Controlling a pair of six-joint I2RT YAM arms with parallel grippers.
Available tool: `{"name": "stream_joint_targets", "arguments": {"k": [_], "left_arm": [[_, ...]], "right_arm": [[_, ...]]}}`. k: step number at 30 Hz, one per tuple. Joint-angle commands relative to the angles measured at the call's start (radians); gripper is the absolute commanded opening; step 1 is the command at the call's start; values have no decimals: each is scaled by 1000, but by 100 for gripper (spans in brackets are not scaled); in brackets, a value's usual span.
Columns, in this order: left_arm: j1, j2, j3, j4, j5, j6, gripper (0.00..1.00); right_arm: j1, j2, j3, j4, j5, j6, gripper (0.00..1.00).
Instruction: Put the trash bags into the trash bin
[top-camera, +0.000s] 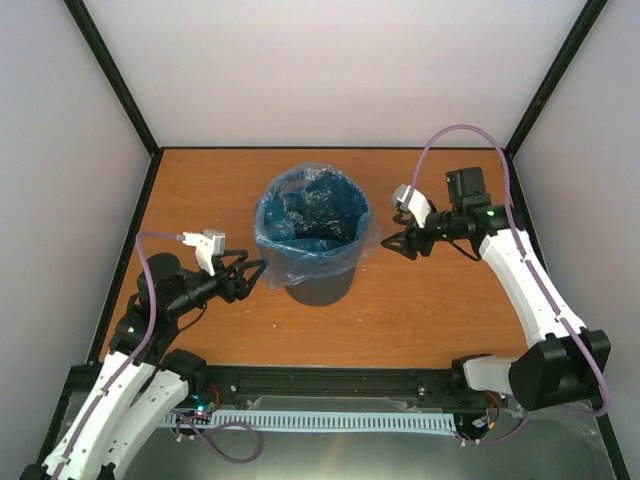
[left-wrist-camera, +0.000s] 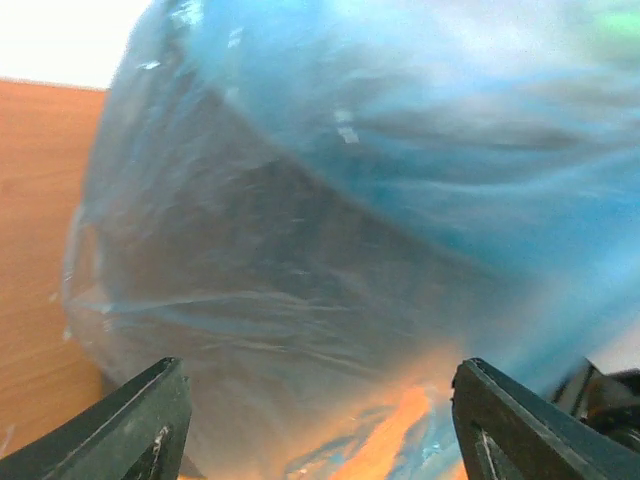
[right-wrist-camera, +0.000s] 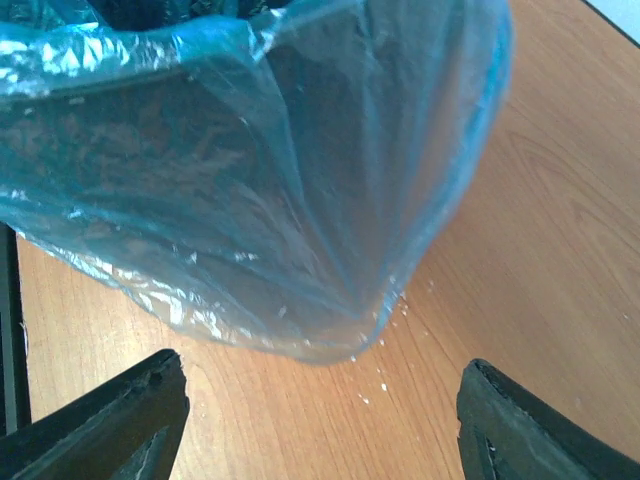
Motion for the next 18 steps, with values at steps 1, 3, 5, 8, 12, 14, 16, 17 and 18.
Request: {"name": "stream_joint_targets", "arguments": {"k": [1,3,5,8,12,14,16,17,18], "left_arm": [[6,-47,-58,192,141,53,73],[6,-6,-76,259,131,63,73],[-1,47,-102,339,101,52,70],[-10,119,-118,438,60,35,59],[-40,171,-150,538,-20,-7,33],[-61,209,-191,624,-36,-43,17],[-89,255,-226,677,-66,-59,9],[-101,274,-242,698,-86,-69,7],[-108,295,-258,721,-95,-80,6]], "right_arm": [[59,41,21,77,18,13,73],[94,65,24,113,31,32,71],[117,94,25,145,45,48,65],[145,137,26,181,73,59,50],[148,158,-8,243,82,76,19],[148,163,-35,261,87,72,8],[147,170,-56,273,95,67,3],[147,174,-64,276,99,64,3],[148,177,-72,277,99,62,3]]}}
